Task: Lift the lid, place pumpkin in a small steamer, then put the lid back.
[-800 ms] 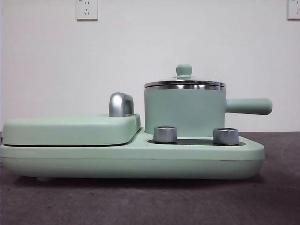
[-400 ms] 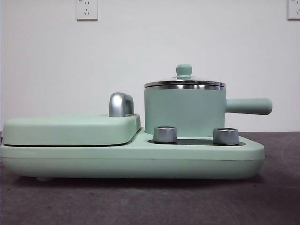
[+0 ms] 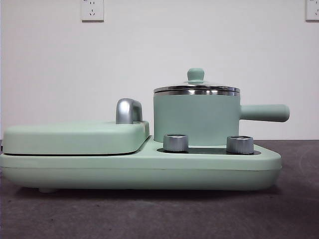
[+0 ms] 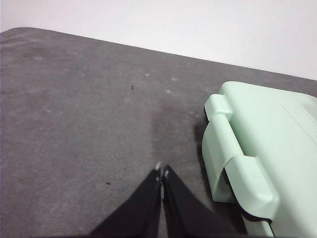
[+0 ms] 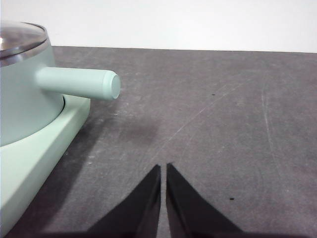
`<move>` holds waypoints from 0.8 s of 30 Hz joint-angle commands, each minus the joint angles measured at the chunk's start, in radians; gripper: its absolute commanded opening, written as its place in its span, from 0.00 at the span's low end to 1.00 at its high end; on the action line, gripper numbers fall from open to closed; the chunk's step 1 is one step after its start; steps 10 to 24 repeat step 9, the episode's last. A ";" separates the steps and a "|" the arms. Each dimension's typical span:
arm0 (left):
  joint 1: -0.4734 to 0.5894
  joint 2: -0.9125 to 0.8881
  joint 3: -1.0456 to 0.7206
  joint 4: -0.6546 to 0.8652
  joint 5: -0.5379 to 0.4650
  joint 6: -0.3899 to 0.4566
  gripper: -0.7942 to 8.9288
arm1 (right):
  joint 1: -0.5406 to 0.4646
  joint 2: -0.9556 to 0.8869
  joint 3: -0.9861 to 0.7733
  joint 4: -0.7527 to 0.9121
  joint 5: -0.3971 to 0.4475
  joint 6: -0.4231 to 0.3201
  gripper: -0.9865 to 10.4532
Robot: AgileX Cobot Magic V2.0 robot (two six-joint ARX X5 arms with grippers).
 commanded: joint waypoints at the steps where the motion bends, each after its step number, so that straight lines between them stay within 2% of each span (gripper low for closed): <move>1: 0.002 -0.002 -0.018 -0.009 -0.002 0.009 0.09 | 0.000 -0.001 -0.005 0.005 -0.003 -0.008 0.10; 24: 0.002 -0.002 -0.018 -0.009 -0.002 0.009 0.09 | 0.000 -0.001 -0.005 0.005 -0.003 -0.008 0.10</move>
